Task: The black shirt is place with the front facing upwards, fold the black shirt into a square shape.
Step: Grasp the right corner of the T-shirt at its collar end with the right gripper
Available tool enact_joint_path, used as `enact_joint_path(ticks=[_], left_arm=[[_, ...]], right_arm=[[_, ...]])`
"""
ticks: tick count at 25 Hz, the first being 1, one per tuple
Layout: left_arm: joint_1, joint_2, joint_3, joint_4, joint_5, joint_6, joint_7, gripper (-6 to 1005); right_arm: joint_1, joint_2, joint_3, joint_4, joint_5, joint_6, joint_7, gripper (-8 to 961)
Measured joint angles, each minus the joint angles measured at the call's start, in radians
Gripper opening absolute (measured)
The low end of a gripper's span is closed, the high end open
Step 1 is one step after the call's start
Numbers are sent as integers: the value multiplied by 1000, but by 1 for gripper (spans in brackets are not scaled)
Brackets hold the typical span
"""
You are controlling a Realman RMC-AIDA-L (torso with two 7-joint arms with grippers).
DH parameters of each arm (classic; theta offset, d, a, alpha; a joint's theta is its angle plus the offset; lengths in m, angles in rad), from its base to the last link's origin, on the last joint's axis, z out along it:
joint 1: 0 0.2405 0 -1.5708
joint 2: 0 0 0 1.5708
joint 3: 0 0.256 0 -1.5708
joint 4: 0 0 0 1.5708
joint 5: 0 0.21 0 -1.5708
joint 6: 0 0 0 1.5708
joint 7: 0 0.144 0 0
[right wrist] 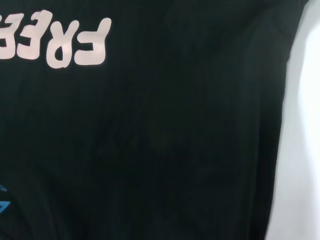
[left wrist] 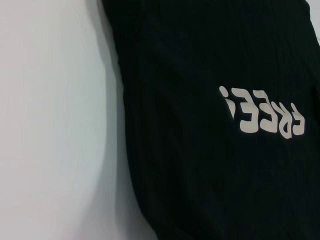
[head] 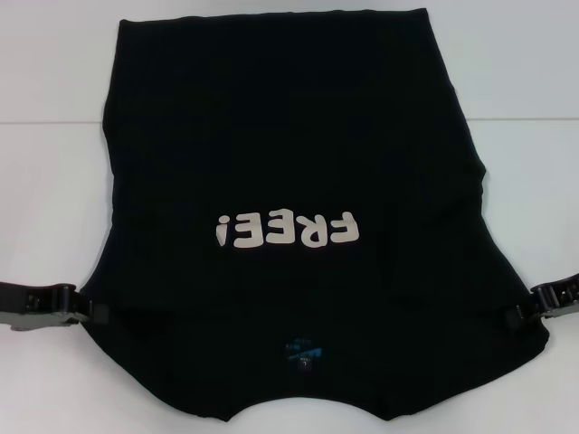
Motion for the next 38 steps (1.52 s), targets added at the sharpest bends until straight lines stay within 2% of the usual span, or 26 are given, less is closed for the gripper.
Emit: enact_joint_path(ticks=[7, 12, 20, 24, 29, 34, 38], left_arm=[[0, -2, 0, -1, 0, 0, 7, 23], [2, -2, -5, -2, -10, 1, 15, 22], [7, 8, -23, -4, -4, 57, 23, 22], [6, 15, -19, -7, 11, 158, 55, 21], [24, 17, -25, -7, 32, 255, 96, 21], [38, 14, -26, -7, 52, 264, 115, 22], [37, 13, -26, -7, 56, 255, 113, 22]], right_arm=[[0, -3, -1, 0, 0, -3, -3, 171], [0, -6, -2, -3, 0, -1, -15, 78], [-4, -32, 1, -57, 1, -92, -51, 52], [-13, -46, 7, -98, 0, -198, -86, 39], [-41, -50, 7, -111, -15, -308, -126, 61], [-63, -52, 17, -120, -23, -316, -140, 82], [-61, -52, 84, -153, -19, -276, -136, 99]])
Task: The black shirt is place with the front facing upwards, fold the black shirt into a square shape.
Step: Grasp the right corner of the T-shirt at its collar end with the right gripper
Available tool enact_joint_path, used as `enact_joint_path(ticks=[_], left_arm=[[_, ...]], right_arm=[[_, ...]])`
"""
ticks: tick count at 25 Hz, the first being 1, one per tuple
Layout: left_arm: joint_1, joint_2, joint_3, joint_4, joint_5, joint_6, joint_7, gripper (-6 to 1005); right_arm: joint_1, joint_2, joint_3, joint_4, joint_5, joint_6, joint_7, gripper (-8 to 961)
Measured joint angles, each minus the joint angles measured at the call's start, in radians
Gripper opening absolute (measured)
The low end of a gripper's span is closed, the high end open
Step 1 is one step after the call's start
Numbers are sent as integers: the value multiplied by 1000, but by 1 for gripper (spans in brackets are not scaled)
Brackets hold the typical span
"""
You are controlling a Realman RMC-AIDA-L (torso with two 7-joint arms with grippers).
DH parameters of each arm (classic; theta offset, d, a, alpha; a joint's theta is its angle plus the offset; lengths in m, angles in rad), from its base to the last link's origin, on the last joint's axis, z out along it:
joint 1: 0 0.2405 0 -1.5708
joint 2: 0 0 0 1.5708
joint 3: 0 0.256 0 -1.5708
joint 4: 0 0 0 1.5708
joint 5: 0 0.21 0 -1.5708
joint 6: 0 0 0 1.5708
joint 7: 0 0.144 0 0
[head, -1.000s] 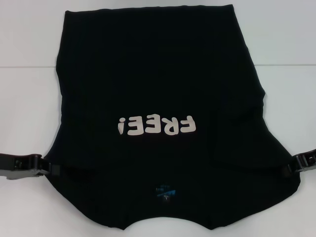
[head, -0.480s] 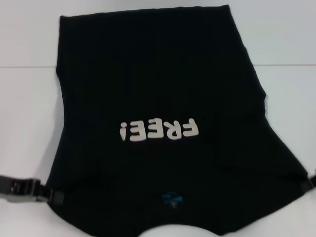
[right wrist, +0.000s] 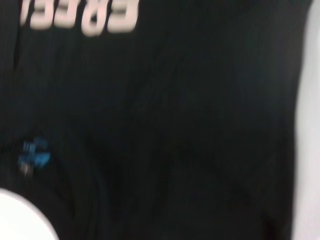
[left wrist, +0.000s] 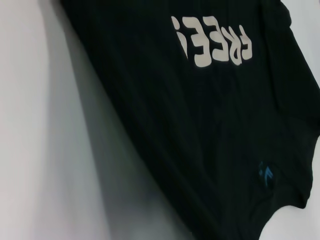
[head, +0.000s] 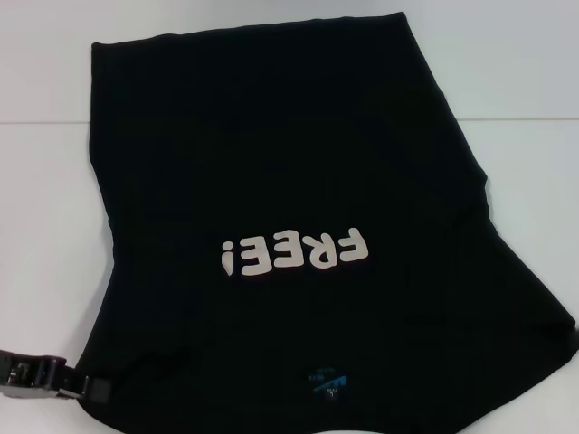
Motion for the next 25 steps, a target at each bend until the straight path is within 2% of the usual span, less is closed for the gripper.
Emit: enact_joint_path(ticks=[3, 10, 15, 25], left_arm=[[-5, 0, 0, 0, 0, -9, -3, 23], [-9, 1, 0, 0, -6, -19, -6, 22], [-10, 1, 0, -3, -9, -33, -6, 21], [-13, 1, 0, -13, -11, -48, -6, 23]], right_arm=[[8, -2, 37, -19, -4, 26, 14, 112], [18, 3, 28, -68, -47, 42, 38, 142], [22, 22, -2, -63, -72, 93, 31, 382], [26, 70, -91, -62, -82, 141, 33, 607]])
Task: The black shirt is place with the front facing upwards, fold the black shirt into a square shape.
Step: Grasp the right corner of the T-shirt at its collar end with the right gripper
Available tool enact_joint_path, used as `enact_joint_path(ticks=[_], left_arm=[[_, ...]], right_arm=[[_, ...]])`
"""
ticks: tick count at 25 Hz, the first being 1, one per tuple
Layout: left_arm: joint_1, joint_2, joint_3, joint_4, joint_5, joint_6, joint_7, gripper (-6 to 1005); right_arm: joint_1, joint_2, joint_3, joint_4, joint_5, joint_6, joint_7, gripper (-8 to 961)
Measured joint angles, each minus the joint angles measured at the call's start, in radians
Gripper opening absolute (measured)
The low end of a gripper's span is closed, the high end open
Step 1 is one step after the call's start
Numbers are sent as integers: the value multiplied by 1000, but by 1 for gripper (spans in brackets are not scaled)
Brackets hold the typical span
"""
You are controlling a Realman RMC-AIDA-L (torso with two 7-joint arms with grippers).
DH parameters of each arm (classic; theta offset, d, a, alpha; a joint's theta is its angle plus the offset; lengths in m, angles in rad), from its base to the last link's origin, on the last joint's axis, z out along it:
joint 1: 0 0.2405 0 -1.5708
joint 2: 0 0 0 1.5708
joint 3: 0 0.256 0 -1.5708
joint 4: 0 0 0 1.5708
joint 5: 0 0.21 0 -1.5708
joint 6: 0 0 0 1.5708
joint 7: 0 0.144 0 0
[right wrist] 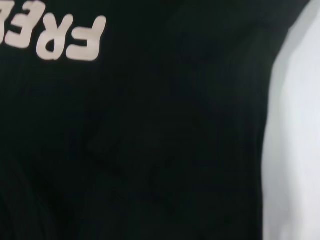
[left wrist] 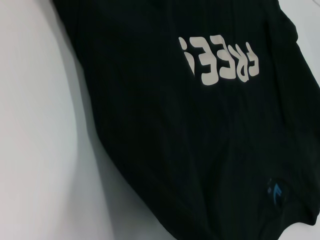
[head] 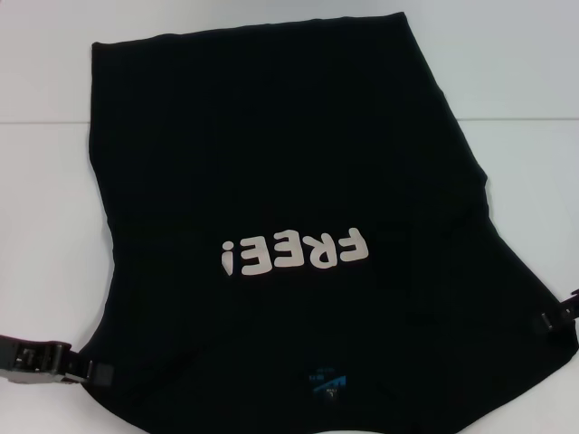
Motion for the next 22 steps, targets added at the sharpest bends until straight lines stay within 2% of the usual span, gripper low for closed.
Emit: enact_joint_path(ticks=[6, 12, 20, 22], left_arm=[[0, 0, 0, 0, 0, -5, 0, 22], [0, 0, 0, 0, 0, -11, 0, 21], [0, 0, 0, 1, 0, -11, 0, 23], [0, 0, 0, 0, 0, -11, 0, 23]], right_arm=[[2, 15, -27, 18, -3, 25, 5, 827], [11, 14, -30, 53, -3, 30, 6, 925], [20, 26, -34, 54, -60, 56, 40, 887], [23, 29, -37, 54, -67, 58, 44, 792]])
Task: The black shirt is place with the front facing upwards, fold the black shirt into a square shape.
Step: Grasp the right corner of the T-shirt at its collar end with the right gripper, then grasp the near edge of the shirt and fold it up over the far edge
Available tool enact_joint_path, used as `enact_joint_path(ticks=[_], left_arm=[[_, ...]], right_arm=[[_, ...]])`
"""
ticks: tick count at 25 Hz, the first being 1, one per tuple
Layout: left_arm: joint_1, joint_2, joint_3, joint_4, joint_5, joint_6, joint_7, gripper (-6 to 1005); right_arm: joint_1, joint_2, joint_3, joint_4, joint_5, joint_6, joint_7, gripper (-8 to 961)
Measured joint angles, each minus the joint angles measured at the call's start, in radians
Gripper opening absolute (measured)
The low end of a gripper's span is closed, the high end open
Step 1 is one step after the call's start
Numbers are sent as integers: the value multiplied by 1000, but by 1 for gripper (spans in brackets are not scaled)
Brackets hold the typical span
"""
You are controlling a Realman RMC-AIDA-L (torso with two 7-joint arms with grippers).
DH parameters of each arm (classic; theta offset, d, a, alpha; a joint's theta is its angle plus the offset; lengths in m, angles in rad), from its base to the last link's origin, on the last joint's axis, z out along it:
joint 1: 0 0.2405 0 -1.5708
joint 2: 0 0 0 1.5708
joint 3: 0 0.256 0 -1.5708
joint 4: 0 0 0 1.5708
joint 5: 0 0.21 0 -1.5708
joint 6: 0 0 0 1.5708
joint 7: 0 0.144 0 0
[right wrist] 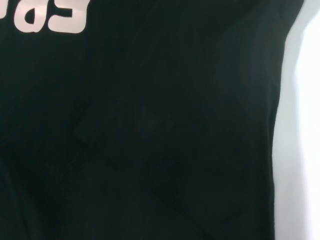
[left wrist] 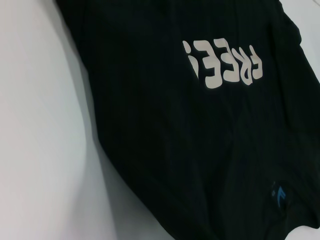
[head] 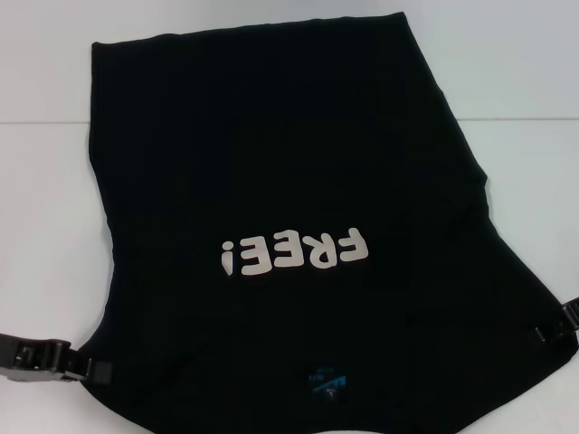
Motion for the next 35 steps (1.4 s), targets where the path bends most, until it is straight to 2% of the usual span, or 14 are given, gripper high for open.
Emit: enact_joint_path(ticks=[3, 14, 22, 26, 33, 35], left_arm=[[0, 0, 0, 0, 0, 0, 0, 22], [2, 0, 0, 0, -1, -5, 5, 23], [2, 0, 0, 0, -2, -6, 9, 22], [-2, 2, 4, 0, 4, 8, 15, 22], [-8, 13, 5, 1, 31, 77, 41, 21], [-15, 19, 5, 7, 97, 125, 62, 21]], right_arm=[[1, 0, -12, 0, -1, 0, 2, 649], [12, 3, -14, 11, -13, -6, 4, 398], [12, -3, -14, 11, -13, -16, -2, 19], [18, -7, -13, 4, -7, -58, -20, 23], [23, -26, -11, 0, -12, -247, -103, 30], [17, -31, -12, 1, -13, -300, -126, 32]])
